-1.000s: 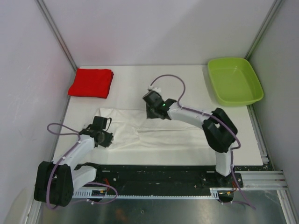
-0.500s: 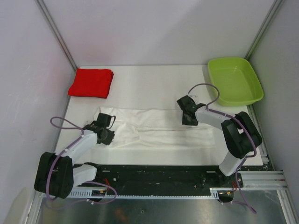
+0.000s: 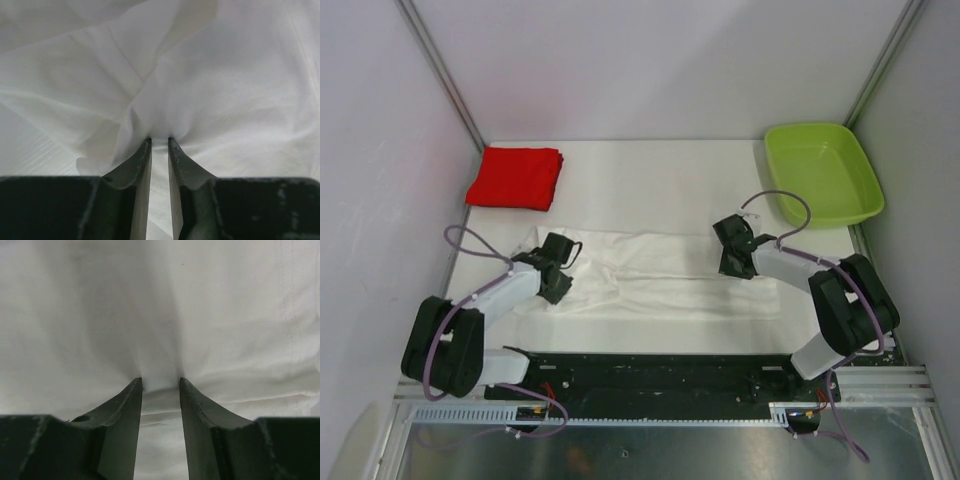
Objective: Fold and stack the t-shirts
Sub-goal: Rotate the tshirt 85 degrees
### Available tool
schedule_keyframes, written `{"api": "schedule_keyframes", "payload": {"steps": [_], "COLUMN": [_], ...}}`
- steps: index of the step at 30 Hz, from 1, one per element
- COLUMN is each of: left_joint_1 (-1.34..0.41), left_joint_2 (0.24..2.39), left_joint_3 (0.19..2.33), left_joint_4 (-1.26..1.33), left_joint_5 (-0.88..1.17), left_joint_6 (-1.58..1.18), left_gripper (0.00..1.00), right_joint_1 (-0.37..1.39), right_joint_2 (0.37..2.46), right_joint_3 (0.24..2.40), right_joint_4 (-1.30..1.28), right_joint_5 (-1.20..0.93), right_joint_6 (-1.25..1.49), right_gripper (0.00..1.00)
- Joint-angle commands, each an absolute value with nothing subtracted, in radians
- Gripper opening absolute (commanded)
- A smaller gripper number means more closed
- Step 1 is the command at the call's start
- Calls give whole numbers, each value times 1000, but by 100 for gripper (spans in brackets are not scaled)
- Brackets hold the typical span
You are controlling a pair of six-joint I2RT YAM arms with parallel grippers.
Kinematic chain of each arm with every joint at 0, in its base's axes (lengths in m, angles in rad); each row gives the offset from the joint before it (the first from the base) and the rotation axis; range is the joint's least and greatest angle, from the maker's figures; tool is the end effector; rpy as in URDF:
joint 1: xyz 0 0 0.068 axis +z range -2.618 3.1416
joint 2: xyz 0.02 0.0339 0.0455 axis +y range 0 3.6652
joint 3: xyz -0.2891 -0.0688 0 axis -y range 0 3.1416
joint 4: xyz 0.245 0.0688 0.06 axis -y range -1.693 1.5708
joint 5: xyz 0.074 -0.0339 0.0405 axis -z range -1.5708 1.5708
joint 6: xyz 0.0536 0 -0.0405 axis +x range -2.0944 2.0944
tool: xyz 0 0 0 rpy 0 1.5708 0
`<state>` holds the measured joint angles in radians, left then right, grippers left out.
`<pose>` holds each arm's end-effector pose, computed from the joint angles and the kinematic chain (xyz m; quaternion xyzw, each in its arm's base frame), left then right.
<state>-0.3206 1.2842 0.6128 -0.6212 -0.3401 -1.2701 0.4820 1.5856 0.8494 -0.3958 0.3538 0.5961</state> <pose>0.1970 -0.0466 0.1656 -0.4670 0.8574 0.0197 0.2153 0.2735 0.1221 0.1700 0.0930 0.9571 -0.0374 0.2720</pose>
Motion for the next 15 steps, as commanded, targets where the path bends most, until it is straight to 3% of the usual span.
{"api": "schedule_keyframes", "payload": {"steps": [1, 15], "left_joint_1": [-359, -442], "left_joint_2": [1379, 1763], "left_joint_3": [682, 1044], "left_joint_4": [-604, -609], "left_joint_5": [-401, -422], "left_joint_6": [-1217, -1012], "left_gripper": [24, 22], "right_joint_1": [471, 466], "right_joint_2": [1530, 1313], "right_joint_3": [765, 649], "right_joint_4": [-433, -504], "right_joint_5": [334, 236], "right_joint_6": [653, 752], "right_gripper": [40, 40]}}
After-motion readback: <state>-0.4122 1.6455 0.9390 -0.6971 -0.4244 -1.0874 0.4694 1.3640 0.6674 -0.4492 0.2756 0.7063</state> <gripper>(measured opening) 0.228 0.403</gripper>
